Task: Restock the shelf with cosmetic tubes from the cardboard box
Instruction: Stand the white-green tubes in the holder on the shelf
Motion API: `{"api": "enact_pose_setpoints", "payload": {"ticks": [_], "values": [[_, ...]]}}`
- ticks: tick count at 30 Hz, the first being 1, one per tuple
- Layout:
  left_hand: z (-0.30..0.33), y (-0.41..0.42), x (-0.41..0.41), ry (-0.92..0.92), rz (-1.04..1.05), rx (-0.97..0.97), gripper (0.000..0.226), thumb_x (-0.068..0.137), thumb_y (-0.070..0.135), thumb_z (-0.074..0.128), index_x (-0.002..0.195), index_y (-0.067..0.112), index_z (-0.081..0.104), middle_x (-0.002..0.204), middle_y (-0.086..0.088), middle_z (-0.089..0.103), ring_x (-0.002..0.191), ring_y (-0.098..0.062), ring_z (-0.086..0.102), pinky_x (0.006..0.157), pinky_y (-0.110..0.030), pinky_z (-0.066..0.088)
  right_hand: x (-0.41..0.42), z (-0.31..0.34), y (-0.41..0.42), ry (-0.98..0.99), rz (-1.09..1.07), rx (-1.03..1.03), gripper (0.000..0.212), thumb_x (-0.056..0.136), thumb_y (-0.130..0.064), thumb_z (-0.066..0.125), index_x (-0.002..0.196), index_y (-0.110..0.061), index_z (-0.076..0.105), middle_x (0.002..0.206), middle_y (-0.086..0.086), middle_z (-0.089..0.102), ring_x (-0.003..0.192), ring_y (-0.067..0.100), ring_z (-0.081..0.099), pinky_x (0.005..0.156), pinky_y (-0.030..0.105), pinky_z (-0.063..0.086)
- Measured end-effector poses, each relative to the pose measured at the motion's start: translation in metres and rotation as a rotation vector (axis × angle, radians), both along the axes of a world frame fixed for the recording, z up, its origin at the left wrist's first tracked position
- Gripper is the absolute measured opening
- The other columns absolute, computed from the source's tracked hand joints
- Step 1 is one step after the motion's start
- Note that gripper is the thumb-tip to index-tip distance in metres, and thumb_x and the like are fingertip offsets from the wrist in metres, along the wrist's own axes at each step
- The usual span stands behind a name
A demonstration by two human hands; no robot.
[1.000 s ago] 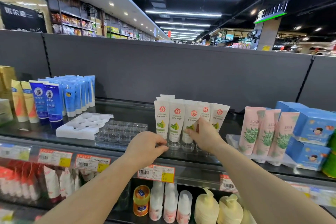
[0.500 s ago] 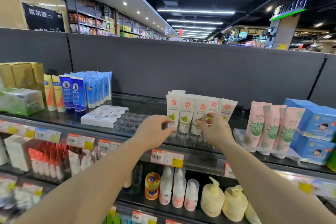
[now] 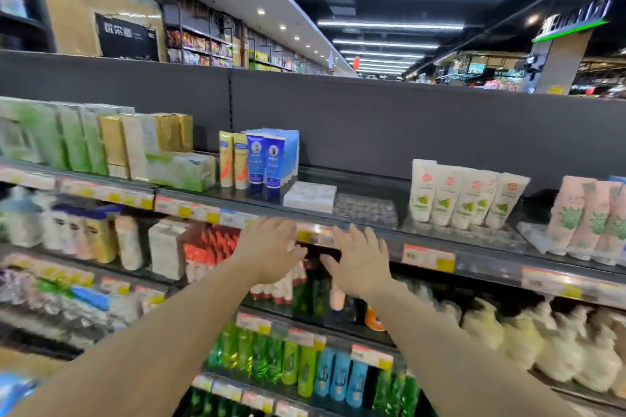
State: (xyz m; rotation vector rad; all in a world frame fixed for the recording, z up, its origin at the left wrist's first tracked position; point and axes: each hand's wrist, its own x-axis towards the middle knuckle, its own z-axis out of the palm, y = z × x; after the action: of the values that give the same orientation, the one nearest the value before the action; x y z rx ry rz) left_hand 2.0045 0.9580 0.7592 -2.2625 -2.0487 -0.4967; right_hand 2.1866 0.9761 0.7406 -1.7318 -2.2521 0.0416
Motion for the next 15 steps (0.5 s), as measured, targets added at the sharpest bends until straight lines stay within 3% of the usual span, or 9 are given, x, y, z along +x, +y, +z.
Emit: {"api": "enact_pose_setpoints", "payload": {"ticks": [6, 9, 12, 15], "values": [[-0.016, -0.083, -0.166, 0.069, 0.282, -0.088, 0.069, 0.09, 0.065, 0.038, 0.15, 0.031, 0.025, 0.154, -0.002, 0.033, 0.141, -0.028, 0.03, 0.113, -0.044, 0.029, -0.175, -0.017, -0.043, 0.014, 0.226, -0.127, 0.06, 0.097, -0.053, 0.034, 0.151, -0.03, 0.021, 0.16, 0.005, 0.015, 0.147, 0.031, 0.009, 0.115, 0.05, 0.015], [-0.019, -0.129, -0.243, 0.056, 0.428, -0.1, 0.067, 0.091, 0.064, 0.04, 0.148, 0.03, 0.029, 0.155, -0.003, 0.031, 0.142, -0.028, 0.027, 0.115, -0.044, 0.026, -0.261, -0.017, -0.062, -0.06, 0.346, -0.157, 0.064, 0.096, -0.057, 0.033, 0.152, -0.029, 0.018, 0.161, 0.003, 0.009, 0.148, 0.031, 0.002, 0.117, 0.051, 0.006], [-0.031, -0.172, -0.308, 0.058, 0.535, -0.1, 0.068, 0.089, 0.064, 0.041, 0.146, 0.029, 0.033, 0.152, -0.004, 0.036, 0.139, -0.028, 0.033, 0.113, -0.042, 0.03, -0.335, -0.022, -0.083, -0.102, 0.481, -0.187, 0.066, 0.096, -0.059, 0.033, 0.153, -0.03, 0.014, 0.161, 0.006, 0.01, 0.148, 0.031, 0.004, 0.117, 0.05, 0.007], [-0.042, -0.203, -0.356, 0.053, 0.652, -0.107, 0.069, 0.084, 0.067, 0.038, 0.142, 0.031, 0.039, 0.148, -0.001, 0.041, 0.135, -0.027, 0.037, 0.11, -0.041, 0.033, -0.395, -0.03, -0.1, -0.108, 0.576, -0.183, 0.064, 0.095, -0.058, 0.035, 0.151, -0.031, 0.021, 0.16, 0.004, 0.013, 0.147, 0.03, 0.008, 0.117, 0.051, 0.007]]}}
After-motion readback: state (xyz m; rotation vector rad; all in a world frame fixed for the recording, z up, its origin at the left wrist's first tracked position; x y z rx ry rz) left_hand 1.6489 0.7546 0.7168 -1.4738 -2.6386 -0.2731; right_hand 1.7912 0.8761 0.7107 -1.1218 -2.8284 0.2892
